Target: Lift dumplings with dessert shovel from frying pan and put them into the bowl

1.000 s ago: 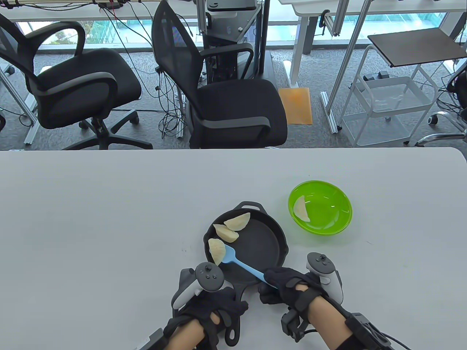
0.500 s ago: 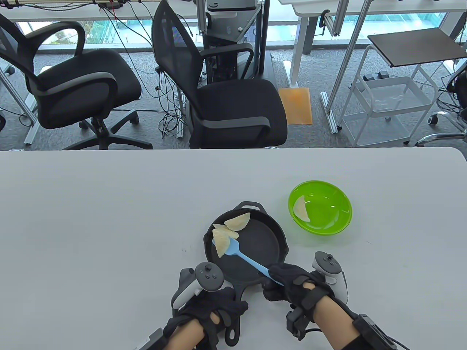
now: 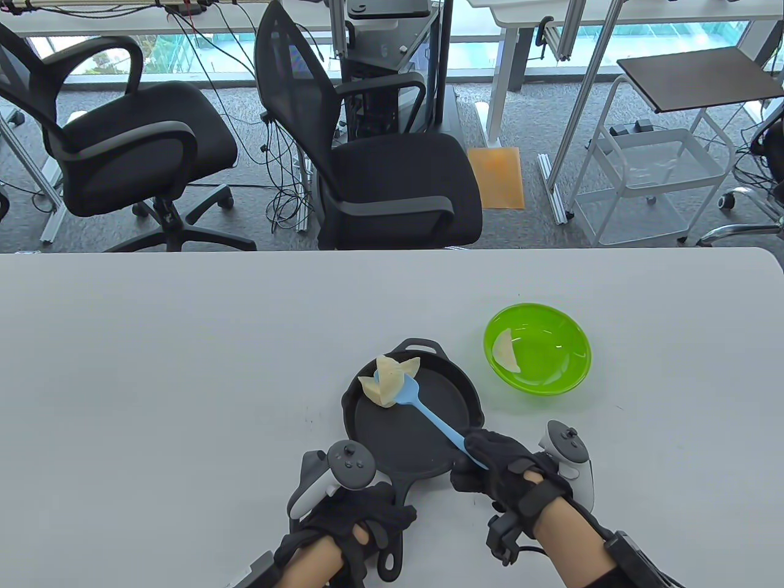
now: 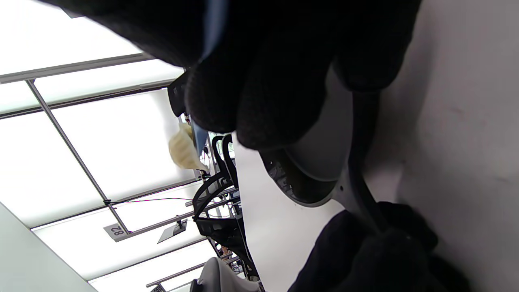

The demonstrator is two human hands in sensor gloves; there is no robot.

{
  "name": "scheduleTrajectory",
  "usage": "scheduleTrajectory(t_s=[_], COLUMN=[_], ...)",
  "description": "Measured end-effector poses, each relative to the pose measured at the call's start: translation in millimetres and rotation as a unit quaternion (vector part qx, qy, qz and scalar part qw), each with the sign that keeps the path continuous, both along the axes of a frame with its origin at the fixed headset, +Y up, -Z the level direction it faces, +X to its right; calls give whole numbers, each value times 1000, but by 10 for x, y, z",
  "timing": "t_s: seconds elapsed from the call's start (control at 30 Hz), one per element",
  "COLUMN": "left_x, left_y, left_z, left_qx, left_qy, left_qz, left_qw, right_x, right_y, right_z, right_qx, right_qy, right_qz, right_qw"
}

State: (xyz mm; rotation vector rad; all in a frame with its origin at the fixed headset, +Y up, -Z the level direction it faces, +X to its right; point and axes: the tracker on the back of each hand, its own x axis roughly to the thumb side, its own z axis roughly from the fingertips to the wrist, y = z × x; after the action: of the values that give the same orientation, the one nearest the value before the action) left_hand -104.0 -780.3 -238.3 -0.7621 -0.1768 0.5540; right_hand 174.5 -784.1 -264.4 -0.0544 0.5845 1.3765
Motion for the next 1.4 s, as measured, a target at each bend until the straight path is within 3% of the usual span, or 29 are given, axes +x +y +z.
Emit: scheduleTrajectory(t_s=[0.83, 1.4], left_x=[0, 0], left_y=[0, 0], left_z=[0, 0], left_qx=[0, 0], left_qy=[0, 0], left_qz=[0, 0], left_qw=[1000, 1000], right_x=[320, 672], right_y=[-36, -132], right_z=[-95, -130], right_qx=[16, 3], right_qy=[-139, -275], right_qz=[-25, -12], right_qw=[990, 961])
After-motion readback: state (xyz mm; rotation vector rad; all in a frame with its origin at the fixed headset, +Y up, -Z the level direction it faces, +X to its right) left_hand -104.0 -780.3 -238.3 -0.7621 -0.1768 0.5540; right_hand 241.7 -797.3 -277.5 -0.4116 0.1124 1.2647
